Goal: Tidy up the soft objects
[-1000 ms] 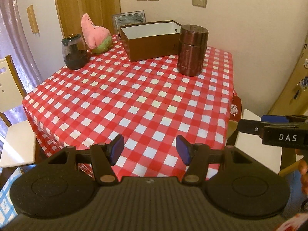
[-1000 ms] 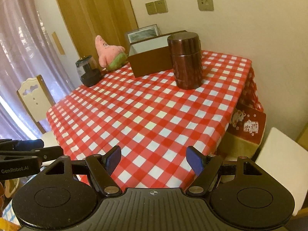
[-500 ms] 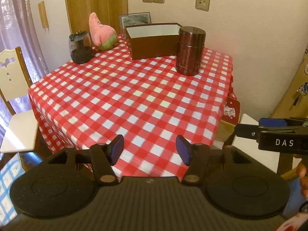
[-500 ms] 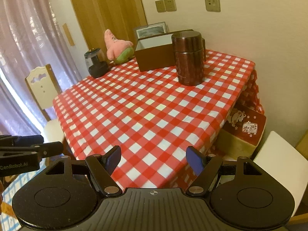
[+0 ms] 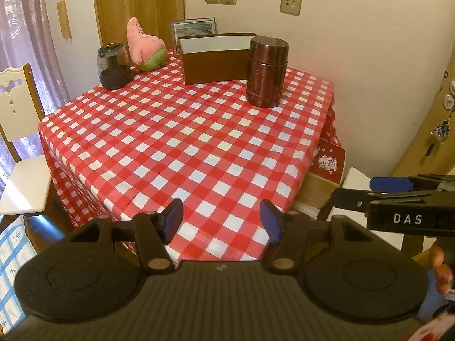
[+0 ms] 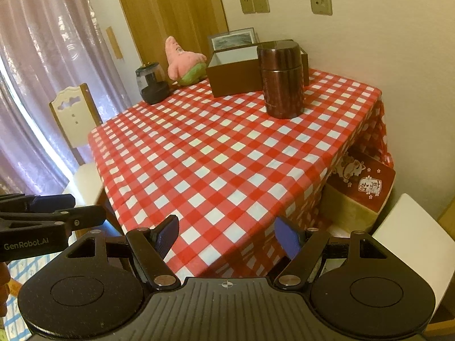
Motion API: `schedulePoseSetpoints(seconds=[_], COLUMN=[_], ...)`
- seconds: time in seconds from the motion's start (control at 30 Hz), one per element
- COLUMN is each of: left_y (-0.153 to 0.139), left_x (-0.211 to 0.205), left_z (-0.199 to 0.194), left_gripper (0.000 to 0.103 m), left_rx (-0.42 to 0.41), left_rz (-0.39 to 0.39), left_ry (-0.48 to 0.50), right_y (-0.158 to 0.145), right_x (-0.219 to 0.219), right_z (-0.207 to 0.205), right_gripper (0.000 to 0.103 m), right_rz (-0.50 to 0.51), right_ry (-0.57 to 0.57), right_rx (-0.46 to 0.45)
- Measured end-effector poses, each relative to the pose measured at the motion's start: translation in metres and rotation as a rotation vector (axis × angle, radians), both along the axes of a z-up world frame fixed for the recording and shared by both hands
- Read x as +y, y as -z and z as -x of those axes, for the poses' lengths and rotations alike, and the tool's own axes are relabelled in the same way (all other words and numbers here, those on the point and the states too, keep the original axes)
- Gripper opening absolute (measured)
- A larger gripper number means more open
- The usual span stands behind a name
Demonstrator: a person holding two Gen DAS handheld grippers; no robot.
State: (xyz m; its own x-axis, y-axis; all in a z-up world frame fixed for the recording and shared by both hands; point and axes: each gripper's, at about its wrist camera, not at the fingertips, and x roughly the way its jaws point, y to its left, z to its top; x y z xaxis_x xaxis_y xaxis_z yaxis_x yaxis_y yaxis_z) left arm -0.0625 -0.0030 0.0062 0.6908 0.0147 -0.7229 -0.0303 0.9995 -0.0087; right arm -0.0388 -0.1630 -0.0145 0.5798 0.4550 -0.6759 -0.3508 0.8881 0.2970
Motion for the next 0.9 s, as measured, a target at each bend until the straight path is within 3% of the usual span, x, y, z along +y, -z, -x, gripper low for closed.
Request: schedulePoseSetpoints(seconds=[0.9], left_y=[-0.002], left_x=[-0.016], left_z=[0.003], left_gripper=[0.057], left_rx=[-0.008], left_rz=[-0.008], left_ry=[0.024], right_y=[-0.005], right_x=[-0.01], right_z=[0.005], right_gripper=[0.074], right_rz=[-0.013], right_ry=[0.013], right_rx=[-0.005])
